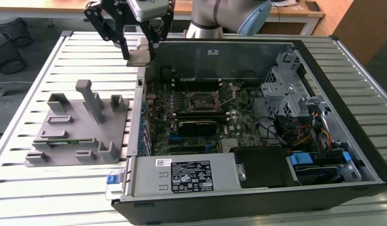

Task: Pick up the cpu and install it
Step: 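Pick up the cpu and move it towards the insertion slot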

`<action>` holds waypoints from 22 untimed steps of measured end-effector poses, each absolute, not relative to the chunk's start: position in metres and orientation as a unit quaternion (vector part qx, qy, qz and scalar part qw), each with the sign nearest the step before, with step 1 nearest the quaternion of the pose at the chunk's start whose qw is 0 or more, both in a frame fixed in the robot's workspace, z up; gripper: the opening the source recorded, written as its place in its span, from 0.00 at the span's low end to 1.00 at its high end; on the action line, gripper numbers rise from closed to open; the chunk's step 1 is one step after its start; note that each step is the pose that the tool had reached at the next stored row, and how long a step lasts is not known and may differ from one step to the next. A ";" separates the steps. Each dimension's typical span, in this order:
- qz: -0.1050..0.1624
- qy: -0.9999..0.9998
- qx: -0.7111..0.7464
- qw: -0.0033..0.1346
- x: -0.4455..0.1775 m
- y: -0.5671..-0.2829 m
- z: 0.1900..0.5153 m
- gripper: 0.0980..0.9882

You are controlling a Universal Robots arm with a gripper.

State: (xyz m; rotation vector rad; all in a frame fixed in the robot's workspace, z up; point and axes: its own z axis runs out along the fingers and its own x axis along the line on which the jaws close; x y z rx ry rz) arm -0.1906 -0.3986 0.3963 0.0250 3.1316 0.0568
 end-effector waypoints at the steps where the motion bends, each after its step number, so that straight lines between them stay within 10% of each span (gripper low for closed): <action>1: 0.018 1.000 0.008 0.005 -0.189 -0.398 0.396 0.48; 22: 0.018 1.000 0.008 0.005 -0.166 -0.397 0.396 0.48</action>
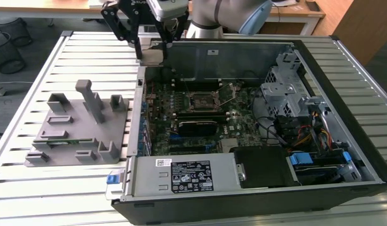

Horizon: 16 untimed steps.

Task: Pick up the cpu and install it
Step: 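Pick up the cpu and move it towards the insertion slot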

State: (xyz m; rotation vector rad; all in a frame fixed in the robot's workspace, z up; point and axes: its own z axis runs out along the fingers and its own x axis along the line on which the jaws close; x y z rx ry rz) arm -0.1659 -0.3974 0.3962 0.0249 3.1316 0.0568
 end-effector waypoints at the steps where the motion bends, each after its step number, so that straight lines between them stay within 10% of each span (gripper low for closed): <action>1: 0.018 1.000 0.008 0.005 -0.165 -0.397 0.396 0.48; 16: 0.018 1.000 0.008 0.005 -0.153 -0.397 0.396 0.48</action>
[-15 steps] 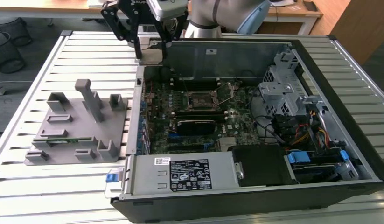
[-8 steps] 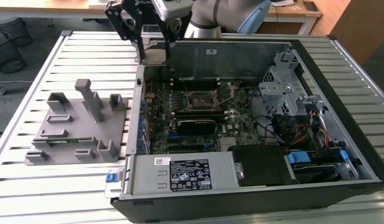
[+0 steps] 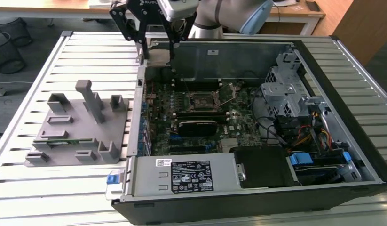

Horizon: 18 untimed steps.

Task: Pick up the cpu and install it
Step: 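Pick up the cpu and move it towards the insertion slot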

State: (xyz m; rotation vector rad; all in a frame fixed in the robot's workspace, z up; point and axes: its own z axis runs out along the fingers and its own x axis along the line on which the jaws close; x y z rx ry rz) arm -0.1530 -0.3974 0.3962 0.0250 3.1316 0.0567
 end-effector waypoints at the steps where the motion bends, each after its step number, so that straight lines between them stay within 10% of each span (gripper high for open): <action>1: 0.018 1.000 0.008 0.005 -0.152 -0.397 0.396 0.48; 18: 0.018 1.000 0.008 0.005 -0.142 -0.397 0.396 0.48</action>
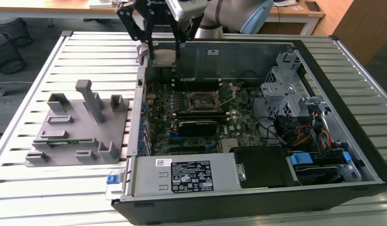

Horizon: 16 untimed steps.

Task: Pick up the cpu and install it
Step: 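Pick up the cpu and move it towards the insertion slot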

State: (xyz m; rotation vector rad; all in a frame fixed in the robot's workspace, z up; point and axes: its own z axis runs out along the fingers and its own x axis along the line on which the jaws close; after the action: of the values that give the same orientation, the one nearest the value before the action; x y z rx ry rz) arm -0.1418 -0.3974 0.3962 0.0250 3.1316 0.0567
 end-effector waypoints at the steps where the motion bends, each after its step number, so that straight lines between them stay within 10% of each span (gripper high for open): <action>1: 0.018 1.000 0.008 0.005 -0.141 -0.397 0.396 0.48; 16: 0.018 1.000 0.008 0.005 -0.131 -0.397 0.396 0.48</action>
State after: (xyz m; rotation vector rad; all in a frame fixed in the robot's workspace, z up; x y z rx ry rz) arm -0.1310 -0.3974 0.3962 0.0251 3.1317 0.0567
